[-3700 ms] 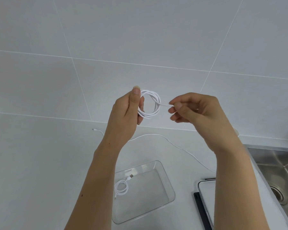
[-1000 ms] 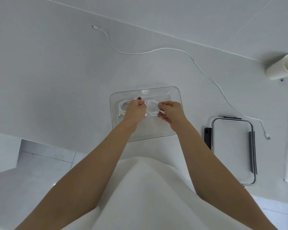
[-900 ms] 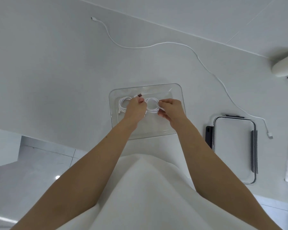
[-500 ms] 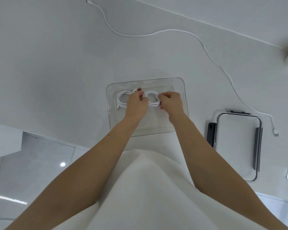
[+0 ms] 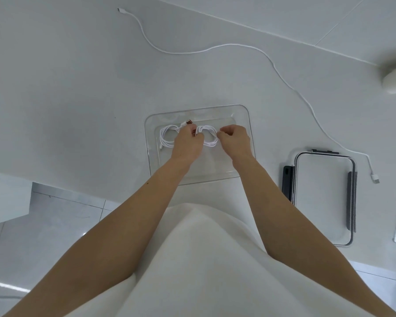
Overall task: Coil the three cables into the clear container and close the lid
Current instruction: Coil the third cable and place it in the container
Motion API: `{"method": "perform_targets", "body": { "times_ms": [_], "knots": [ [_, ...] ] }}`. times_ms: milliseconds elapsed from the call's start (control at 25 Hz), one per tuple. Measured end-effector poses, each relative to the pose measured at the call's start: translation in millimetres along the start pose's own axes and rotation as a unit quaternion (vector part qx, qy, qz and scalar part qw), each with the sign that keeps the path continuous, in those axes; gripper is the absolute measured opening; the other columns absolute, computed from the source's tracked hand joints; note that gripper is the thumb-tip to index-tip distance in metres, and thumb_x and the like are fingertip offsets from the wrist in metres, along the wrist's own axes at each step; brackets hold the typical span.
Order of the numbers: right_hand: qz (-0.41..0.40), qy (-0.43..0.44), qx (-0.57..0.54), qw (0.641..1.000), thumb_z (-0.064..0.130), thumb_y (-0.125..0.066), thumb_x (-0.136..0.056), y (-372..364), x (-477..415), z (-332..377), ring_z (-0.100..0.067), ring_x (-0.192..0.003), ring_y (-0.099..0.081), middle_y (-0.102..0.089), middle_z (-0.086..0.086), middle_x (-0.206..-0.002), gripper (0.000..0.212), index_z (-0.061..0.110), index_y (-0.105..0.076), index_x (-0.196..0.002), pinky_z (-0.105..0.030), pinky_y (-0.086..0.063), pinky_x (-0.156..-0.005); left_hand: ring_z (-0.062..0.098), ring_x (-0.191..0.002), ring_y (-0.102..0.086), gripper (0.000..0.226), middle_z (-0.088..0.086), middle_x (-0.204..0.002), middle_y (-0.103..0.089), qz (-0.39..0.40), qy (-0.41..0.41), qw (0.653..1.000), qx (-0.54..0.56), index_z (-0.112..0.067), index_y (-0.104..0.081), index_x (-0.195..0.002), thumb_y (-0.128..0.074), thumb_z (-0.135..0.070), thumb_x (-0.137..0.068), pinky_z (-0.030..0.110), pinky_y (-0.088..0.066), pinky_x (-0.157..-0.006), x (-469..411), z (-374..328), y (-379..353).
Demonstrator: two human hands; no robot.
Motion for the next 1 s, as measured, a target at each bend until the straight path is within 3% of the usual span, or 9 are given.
{"method": "perform_targets", "body": {
  "times_ms": [120, 200, 280, 320, 440, 560, 720, 800, 1000],
  "knots": [
    [-0.002, 0.022, 0.039, 0.999, 0.019, -0.058, -0.092, 7, 7, 3, -0.021, -0.108, -0.058, -0.062, -0.006, -0.123, 0.040, 0.009, -0.056, -0.130, -0.027, -0.041, -0.085, 0.026, -0.068, -0.040, 0.007, 0.006, -0.067, -0.041, 0.019, -0.009, 1.000, -0.013, -0.015, -0.040, -0.065, -0.043, -0.018, -0.071, 0.039, -0.035, -0.064, 7, -4, 4],
    [-0.004, 0.046, 0.052, 0.998, 0.020, -0.058, -0.093, 13, 14, 8, -0.022, -0.113, -0.058, -0.061, -0.007, -0.125, 0.041, 0.010, -0.053, -0.132, -0.029, -0.044, -0.087, 0.036, -0.090, -0.055, 0.025, 0.017, -0.099, -0.060, 0.030, -0.020, 0.999, -0.030, -0.001, -0.060, -0.095, -0.049, -0.019, -0.081, 0.042, -0.045, -0.077, 10, -9, 9],
    [-0.011, 0.081, 0.061, 0.995, 0.021, -0.057, -0.094, 19, 22, 16, -0.021, -0.109, -0.060, -0.061, -0.006, -0.124, 0.039, 0.010, -0.054, -0.131, -0.029, -0.047, -0.087, 0.023, -0.109, -0.057, 0.036, 0.005, -0.128, -0.057, 0.032, -0.021, 0.999, -0.031, -0.008, -0.057, -0.126, -0.052, -0.017, -0.092, 0.031, -0.047, -0.084, 12, -15, 18],
    [-0.018, 0.100, 0.059, 0.993, 0.020, -0.056, -0.094, 23, 26, 21, -0.019, -0.104, -0.061, -0.062, -0.005, -0.123, 0.037, 0.011, -0.055, -0.130, -0.028, -0.047, -0.086, 0.020, -0.109, -0.058, 0.035, 0.001, -0.129, -0.057, 0.035, -0.039, 0.998, -0.027, -0.013, -0.058, -0.127, -0.052, -0.017, -0.092, 0.028, -0.049, -0.085, 13, -21, 24],
    [-0.037, 0.163, 0.037, 0.985, 0.018, -0.055, -0.095, 30, 33, 42, -0.012, -0.090, -0.061, -0.065, -0.002, -0.114, 0.029, 0.012, -0.059, -0.123, -0.014, -0.045, -0.075, 0.019, -0.103, -0.065, 0.028, -0.001, -0.118, -0.065, 0.022, -0.114, 0.993, -0.021, -0.020, -0.066, -0.113, -0.053, -0.014, -0.090, 0.040, -0.052, -0.096, 11, -44, 49],
    [-0.049, 0.228, 0.028, 0.972, 0.017, -0.055, -0.096, 29, 35, 74, -0.010, -0.089, -0.062, -0.065, 0.002, -0.103, 0.025, 0.013, -0.061, -0.120, 0.000, -0.042, -0.068, 0.015, -0.095, -0.068, 0.028, -0.003, -0.109, -0.069, -0.020, -0.168, 0.985, -0.036, -0.021, -0.067, -0.107, -0.050, -0.011, -0.087, 0.037, -0.054, -0.091, 4, -71, 80],
    [-0.046, 0.286, 0.044, 0.956, 0.015, -0.054, -0.095, 9, 24, 115, -0.011, -0.092, -0.062, -0.066, 0.000, -0.103, 0.026, 0.011, -0.059, -0.121, -0.012, -0.048, -0.079, 0.011, -0.089, -0.062, 0.026, -0.001, -0.113, -0.067, -0.061, -0.225, 0.965, -0.119, -0.016, -0.064, -0.113, -0.050, -0.009, -0.092, 0.007, -0.043, -0.069, -21, -96, 113],
    [-0.052, 0.308, 0.073, 0.947, 0.014, -0.054, -0.095, -3, 12, 134, -0.017, -0.098, -0.063, -0.066, -0.005, -0.107, 0.028, 0.009, -0.058, -0.122, -0.026, -0.052, -0.089, 0.012, -0.091, -0.060, 0.026, 0.004, -0.114, -0.066, -0.064, -0.273, 0.947, -0.160, -0.011, -0.062, -0.115, -0.049, -0.006, -0.093, 0.001, -0.040, -0.069, -40, -105, 127],
    [-0.053, 0.328, 0.207, 0.920, 0.016, -0.051, -0.098, -33, -29, 171, -0.026, -0.118, -0.057, -0.058, -0.015, -0.128, 0.036, 0.005, -0.050, -0.133, -0.039, -0.048, -0.098, 0.026, -0.111, -0.059, 0.028, 0.009, -0.123, -0.060, -0.026, -0.354, 0.894, -0.272, -0.008, -0.057, -0.122, -0.050, -0.009, -0.095, 0.033, -0.046, -0.094, -98, -111, 150]
  ]
}}
Point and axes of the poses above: each hand's wrist, its own x-axis away from the middle knuckle, its own y-axis out of the back of the hand, z = x × y, the point moved 4 cm from there along -x, towards the middle knuckle
